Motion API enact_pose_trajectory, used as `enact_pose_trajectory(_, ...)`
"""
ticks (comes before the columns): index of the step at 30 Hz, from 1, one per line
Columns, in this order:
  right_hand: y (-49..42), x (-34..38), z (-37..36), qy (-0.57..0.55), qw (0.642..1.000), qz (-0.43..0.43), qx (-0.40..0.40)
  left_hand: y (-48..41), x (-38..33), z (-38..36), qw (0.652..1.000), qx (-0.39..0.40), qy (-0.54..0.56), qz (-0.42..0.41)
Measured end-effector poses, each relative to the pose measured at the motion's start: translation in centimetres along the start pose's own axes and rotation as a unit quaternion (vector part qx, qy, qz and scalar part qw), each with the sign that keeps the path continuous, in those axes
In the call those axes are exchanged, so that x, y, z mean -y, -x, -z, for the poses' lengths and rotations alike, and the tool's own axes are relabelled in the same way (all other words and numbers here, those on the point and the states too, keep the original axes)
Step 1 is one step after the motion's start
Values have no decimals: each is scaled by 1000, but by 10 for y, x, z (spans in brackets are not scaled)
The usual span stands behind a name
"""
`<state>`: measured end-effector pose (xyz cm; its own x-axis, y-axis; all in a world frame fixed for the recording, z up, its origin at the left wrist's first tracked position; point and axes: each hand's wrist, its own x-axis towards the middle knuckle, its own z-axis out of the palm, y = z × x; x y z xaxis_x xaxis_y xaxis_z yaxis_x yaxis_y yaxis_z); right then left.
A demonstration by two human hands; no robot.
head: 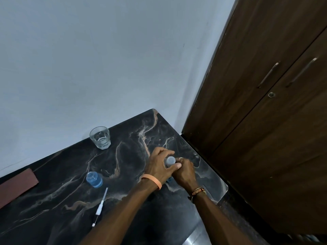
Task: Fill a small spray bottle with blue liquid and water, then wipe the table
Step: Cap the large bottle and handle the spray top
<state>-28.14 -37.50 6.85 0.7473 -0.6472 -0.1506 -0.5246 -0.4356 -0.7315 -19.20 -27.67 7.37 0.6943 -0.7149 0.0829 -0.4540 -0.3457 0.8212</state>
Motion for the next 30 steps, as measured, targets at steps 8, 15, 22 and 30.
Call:
enact_pose_trajectory(8, 0, 0, -3, 7, 1000, -5, -11, -3, -7, 4, 999, 28, 14, 25)
enact_pose_trajectory(15, 0, -1, -2, 21, 1000, -8, -12, -2, -11, 5, 999, 31, -22, 17)
enact_pose_trajectory(22, 0, 0, -3, 5, 1000, 4, -15, -4, -18, 7, 998, 37, -50, 20)
enact_pose_trajectory(30, 1, 1, -2, -10, 1000, -3, -17, -7, -25, 10, 996, 42, -83, 10)
